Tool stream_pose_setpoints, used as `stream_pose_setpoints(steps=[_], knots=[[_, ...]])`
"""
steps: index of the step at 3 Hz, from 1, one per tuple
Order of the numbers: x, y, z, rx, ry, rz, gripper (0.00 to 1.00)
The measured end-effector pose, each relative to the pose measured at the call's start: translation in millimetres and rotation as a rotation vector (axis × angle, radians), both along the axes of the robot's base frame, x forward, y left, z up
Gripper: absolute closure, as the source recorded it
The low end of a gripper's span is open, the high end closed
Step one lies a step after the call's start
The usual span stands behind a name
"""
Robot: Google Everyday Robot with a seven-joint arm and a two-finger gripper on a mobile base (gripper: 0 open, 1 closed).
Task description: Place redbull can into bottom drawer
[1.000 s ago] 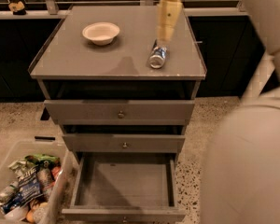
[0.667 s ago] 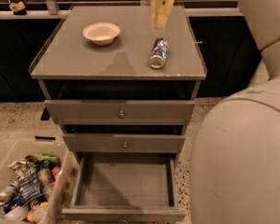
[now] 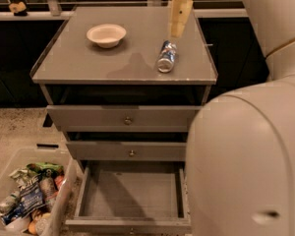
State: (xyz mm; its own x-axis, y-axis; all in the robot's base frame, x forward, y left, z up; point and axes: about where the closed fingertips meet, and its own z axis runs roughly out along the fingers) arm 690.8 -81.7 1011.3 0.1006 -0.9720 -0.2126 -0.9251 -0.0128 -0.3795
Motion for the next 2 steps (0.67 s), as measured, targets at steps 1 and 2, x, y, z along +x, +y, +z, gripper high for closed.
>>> stream_pose_setpoints(steps=[1, 2], knots=[[35.3, -12.4, -36.2, -0.010, -0.005, 0.127, 0.00], [49.4, -18.8, -43.5, -0.010, -0.064, 0.252, 0.00]])
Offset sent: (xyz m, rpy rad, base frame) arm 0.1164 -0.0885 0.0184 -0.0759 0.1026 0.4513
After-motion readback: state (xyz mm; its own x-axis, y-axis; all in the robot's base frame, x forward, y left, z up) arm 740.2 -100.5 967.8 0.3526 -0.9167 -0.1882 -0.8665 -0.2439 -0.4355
